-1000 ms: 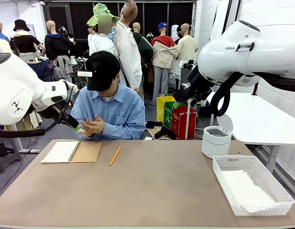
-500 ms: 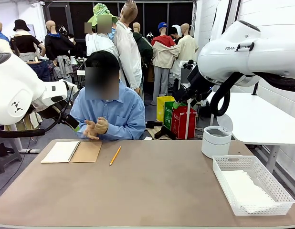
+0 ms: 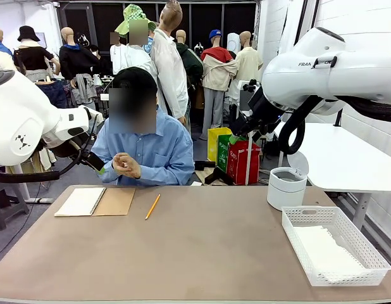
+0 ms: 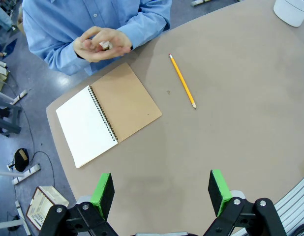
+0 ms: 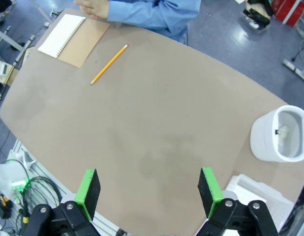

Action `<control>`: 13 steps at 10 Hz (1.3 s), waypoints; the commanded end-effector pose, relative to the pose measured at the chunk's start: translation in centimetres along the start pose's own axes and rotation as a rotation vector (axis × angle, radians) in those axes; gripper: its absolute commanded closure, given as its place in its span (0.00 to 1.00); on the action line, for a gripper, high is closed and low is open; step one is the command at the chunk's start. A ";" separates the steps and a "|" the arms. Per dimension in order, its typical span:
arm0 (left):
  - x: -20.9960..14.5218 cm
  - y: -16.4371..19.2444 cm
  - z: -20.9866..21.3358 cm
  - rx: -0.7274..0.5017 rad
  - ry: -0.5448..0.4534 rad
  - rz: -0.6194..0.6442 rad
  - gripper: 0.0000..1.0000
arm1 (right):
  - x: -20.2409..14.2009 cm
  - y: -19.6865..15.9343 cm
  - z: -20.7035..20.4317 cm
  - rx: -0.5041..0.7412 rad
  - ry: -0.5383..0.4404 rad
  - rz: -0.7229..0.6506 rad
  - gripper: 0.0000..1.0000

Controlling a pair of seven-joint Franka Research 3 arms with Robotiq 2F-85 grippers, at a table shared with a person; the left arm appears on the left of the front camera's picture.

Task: Sort the paper based on its condition.
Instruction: If a person hands you a paper, place it in the Organizing basket , and if it's crumpled, put it in the Trash can.

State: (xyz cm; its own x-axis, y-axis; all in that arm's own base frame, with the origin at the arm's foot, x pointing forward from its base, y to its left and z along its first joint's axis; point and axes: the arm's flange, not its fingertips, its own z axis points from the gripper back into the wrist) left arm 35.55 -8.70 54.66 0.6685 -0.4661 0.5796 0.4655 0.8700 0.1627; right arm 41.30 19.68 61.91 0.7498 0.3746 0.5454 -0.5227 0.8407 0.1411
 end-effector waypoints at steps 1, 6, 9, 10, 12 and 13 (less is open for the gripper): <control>0.0 0.1 0.0 -0.001 -0.001 0.003 0.00 | 0.0 0.0 0.0 0.000 0.004 0.001 0.00; 0.0 0.1 0.0 -0.001 -0.001 0.003 0.00 | 0.0 0.0 0.0 0.000 0.004 0.001 0.00; 0.0 0.1 0.0 -0.001 -0.001 0.003 0.00 | 0.0 0.0 0.0 0.000 0.004 0.001 0.00; 0.0 0.1 0.0 -0.001 -0.001 0.003 0.00 | 0.0 0.0 0.0 0.000 0.004 0.001 0.00; 0.0 0.1 0.0 -0.001 -0.001 0.003 0.00 | 0.0 0.0 0.0 0.000 0.004 0.001 0.00; 0.0 0.1 0.0 -0.001 -0.001 0.003 0.00 | 0.0 0.0 0.0 0.000 0.004 0.001 0.00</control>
State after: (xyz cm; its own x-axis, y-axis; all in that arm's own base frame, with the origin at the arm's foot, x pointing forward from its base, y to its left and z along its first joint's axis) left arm 35.55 -8.70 54.66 0.6685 -0.4661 0.5796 0.4655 0.8700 0.1627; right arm 41.30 19.68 61.91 0.7498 0.3746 0.5454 -0.5227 0.8408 0.1411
